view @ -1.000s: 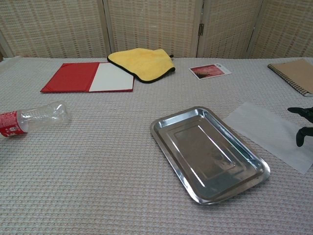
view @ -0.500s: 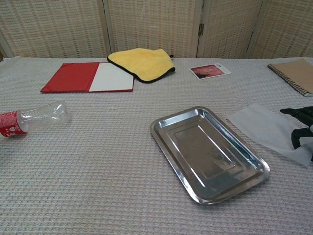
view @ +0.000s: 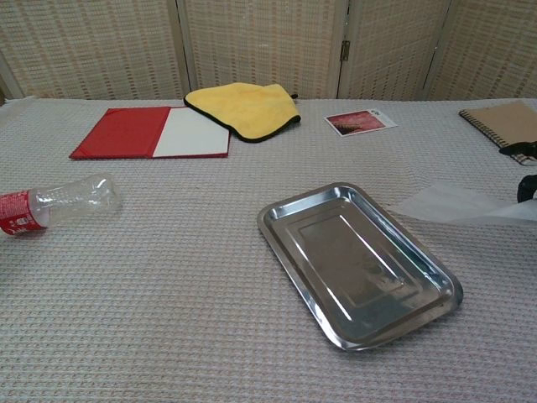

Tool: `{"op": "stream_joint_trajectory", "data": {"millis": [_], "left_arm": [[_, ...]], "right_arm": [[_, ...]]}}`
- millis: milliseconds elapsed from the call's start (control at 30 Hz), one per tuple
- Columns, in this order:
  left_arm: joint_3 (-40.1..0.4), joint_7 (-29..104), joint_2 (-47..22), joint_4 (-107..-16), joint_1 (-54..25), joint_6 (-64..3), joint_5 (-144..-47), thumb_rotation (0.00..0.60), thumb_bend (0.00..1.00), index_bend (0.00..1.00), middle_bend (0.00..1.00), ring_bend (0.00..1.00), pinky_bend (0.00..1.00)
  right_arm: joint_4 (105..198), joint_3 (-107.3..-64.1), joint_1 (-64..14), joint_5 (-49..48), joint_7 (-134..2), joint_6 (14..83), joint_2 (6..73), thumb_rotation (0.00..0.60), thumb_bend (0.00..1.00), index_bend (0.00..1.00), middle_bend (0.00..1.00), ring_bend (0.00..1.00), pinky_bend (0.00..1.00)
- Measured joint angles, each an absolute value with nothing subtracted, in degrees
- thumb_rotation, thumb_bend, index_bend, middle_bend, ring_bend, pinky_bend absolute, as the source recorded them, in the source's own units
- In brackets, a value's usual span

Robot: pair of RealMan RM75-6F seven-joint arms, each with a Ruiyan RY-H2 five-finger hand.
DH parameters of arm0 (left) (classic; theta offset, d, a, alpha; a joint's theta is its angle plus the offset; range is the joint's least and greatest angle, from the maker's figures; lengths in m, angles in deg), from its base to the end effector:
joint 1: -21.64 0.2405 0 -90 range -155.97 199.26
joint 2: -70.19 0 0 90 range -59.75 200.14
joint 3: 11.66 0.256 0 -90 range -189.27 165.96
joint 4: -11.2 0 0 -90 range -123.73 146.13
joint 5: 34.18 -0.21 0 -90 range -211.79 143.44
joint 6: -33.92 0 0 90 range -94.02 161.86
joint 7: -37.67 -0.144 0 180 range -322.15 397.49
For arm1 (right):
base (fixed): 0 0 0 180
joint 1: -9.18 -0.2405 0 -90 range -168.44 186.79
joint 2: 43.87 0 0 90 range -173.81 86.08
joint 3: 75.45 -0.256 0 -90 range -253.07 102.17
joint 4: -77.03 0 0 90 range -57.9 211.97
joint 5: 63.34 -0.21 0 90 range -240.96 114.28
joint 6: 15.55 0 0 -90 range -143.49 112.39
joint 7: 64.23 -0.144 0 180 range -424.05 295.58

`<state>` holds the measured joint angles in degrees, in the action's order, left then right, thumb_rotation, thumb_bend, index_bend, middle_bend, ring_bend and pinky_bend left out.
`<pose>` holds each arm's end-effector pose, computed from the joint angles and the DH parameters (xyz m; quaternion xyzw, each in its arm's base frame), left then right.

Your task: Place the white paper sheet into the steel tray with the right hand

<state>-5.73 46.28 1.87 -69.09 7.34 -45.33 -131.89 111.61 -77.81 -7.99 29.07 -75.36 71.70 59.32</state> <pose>-0.3107 0.1979 0.1107 -0.7253 -0.3662 -0.3731 0.4479 -0.3305 -0.2579 0.0233 0.6673 -0.2581 0.4274 0.5527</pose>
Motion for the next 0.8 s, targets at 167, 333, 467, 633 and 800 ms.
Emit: {"op": "stream_joint_trajectory", "data": {"millis": [167,333,467,633,800], "left_arm": [[-5.61,46.42,1.98,-69.27,7.32,-45.33,-132.10,0.600,0.47,0.04,0.00,0.00,0.00],[-5.53,46.84,2.29,-69.60,7.42,-45.77,-132.32,0.600,0.47,0.04,0.00,0.00,0.00],[-5.49,47.39,2.84,-70.05,7.62,-46.63,-132.70,0.600,0.47,0.04,0.00,0.00,0.00],[-5.34,48.28,3.64,-70.58,7.95,-47.83,-133.33,0.600,0.47,0.05,0.00,0.00,0.00],[-5.38,49.58,4.16,-70.66,8.02,-48.24,-133.45,0.600,0.47,0.05,0.00,0.00,0.00]], "right_arm": [[113.91,-81.46,-9.04,27.63,-76.59,76.29,59.49,0.600,0.70,0.63,0.16,0.11,0.00],[118.76,-84.17,-11.30,27.56,-77.47,80.47,59.93,0.600,0.70,0.63,0.17,0.11,0.00],[120.85,-85.06,-13.88,29.02,-77.59,83.26,61.86,0.600,0.70,0.63,0.16,0.11,0.00],[119.01,-85.49,-16.59,31.04,-77.24,85.85,66.41,0.600,0.70,0.63,0.16,0.12,0.00],[118.55,-88.23,-21.26,30.62,-76.11,84.75,68.23,0.600,0.70,0.63,0.16,0.12,0.00]]}}
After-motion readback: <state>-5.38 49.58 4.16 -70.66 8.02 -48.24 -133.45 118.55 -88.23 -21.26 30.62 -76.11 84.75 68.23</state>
